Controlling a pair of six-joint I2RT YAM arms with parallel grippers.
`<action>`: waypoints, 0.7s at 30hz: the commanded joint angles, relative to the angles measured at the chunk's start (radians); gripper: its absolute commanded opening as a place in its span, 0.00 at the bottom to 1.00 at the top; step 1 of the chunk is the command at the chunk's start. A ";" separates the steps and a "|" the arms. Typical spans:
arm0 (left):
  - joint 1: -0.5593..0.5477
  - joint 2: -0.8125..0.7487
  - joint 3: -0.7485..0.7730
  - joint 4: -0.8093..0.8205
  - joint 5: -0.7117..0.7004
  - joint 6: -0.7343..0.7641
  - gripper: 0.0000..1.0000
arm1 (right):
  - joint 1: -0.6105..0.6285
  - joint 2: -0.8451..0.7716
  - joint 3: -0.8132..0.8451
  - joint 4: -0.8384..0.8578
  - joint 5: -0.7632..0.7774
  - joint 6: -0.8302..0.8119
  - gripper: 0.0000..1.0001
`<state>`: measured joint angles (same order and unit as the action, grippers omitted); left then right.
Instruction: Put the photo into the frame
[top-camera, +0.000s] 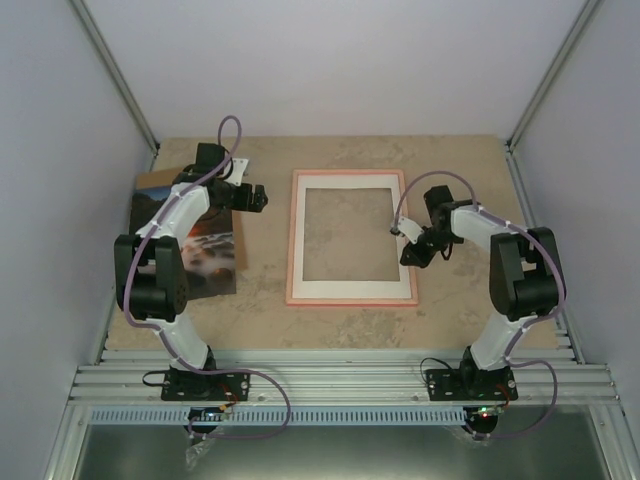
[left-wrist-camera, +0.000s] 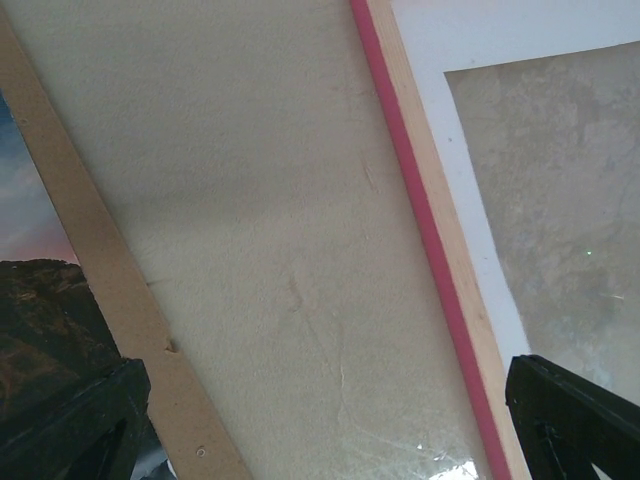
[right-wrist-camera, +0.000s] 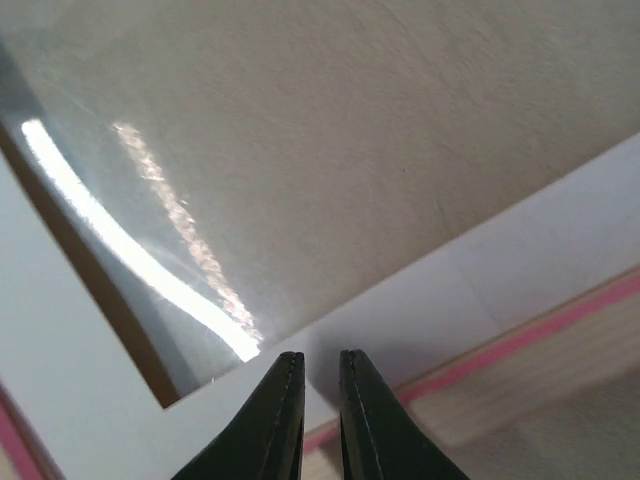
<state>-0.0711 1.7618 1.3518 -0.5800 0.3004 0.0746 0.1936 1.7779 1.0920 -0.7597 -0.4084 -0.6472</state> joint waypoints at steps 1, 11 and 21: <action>0.002 -0.037 -0.008 0.020 -0.031 0.002 1.00 | 0.000 0.024 -0.021 0.065 0.070 -0.025 0.13; 0.004 -0.042 -0.007 -0.004 -0.115 0.022 0.99 | 0.028 -0.047 0.046 -0.015 -0.036 -0.055 0.22; 0.068 -0.151 -0.163 -0.098 -0.190 0.228 0.99 | 0.008 -0.066 0.312 -0.011 -0.195 0.052 0.49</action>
<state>-0.0223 1.6897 1.2728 -0.6086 0.1680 0.1459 0.2169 1.7260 1.3117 -0.7830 -0.5072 -0.6403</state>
